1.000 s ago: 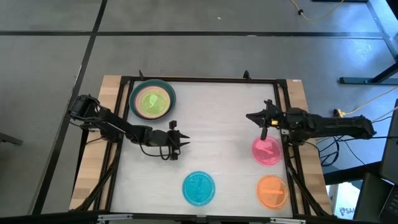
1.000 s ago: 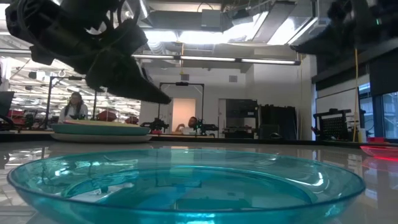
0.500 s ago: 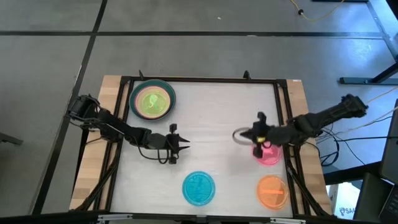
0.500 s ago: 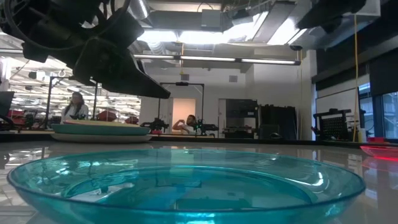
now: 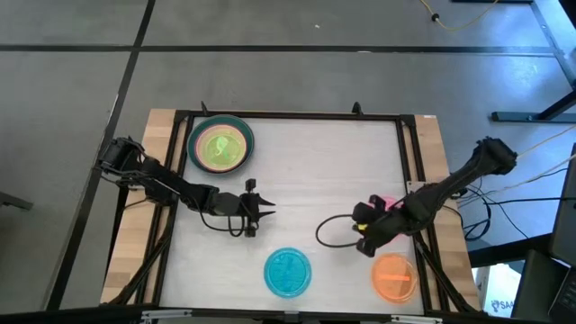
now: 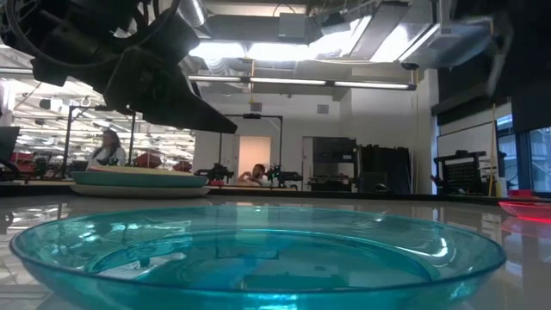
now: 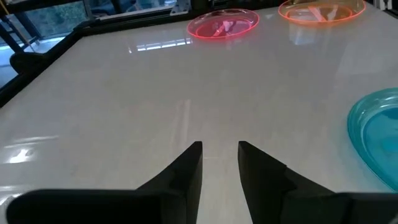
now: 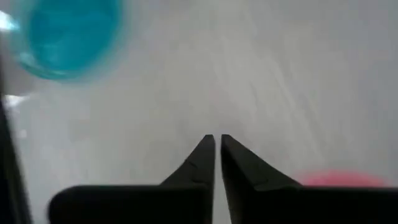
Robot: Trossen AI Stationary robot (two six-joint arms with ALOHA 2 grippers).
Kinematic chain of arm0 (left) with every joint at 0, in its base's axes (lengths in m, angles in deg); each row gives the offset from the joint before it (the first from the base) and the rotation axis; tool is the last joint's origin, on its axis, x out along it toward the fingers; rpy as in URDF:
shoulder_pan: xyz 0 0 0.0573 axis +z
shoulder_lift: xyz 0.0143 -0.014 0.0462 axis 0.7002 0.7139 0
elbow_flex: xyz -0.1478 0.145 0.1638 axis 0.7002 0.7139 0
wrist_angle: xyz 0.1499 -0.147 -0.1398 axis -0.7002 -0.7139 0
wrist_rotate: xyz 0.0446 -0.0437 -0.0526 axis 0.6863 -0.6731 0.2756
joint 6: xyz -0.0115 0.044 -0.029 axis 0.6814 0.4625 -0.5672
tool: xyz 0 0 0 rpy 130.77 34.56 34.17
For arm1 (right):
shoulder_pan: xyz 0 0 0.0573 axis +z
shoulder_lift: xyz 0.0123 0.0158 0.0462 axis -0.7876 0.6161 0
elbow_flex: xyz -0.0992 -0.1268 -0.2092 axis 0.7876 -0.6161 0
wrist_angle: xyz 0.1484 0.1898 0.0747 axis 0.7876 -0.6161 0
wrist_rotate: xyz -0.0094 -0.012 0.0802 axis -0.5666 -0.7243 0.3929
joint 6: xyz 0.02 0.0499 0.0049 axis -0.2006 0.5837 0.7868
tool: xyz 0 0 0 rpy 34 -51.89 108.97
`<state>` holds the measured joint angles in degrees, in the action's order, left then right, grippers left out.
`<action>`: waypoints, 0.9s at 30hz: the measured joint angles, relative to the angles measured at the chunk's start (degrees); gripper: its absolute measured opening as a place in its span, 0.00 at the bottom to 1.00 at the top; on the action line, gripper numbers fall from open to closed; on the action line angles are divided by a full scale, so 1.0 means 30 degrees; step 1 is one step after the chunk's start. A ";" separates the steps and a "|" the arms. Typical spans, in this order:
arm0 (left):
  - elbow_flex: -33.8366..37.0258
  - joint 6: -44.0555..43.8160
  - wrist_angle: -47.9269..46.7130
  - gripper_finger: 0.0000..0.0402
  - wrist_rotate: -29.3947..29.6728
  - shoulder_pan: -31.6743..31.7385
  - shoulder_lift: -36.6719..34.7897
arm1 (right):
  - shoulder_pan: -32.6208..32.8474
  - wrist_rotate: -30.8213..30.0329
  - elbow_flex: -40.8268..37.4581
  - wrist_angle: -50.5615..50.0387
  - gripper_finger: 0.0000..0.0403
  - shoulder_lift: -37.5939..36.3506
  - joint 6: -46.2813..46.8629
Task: Stack plastic plates
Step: Stack the light pink plate on top of the light green plate
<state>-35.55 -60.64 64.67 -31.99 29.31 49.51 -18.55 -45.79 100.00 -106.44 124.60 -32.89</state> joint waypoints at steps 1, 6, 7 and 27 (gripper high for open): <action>0.0000 -0.0161 0.0000 0.24 0.0000 -0.0007 0.0000 | -0.0001 0.0241 0.0000 -0.0513 0.07 0.0286 0.0698; 0.0000 -0.0545 0.0000 0.24 0.0000 -0.0169 0.0000 | -0.0001 0.1444 -0.0022 -0.3225 0.26 0.1628 0.3490; 0.0000 -0.0572 0.0007 0.24 -0.0008 -0.0240 0.0000 | -0.0001 0.1750 -0.0022 -0.3572 0.31 0.1917 0.3813; 0.0000 -0.1418 0.0015 0.24 -0.0007 -0.0609 0.0000 | -0.0023 0.2361 -0.0021 -0.4578 0.31 0.7819 0.4724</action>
<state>-35.55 -64.90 64.71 -32.01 27.48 49.51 -18.62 -38.71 99.94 -120.18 148.06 -18.72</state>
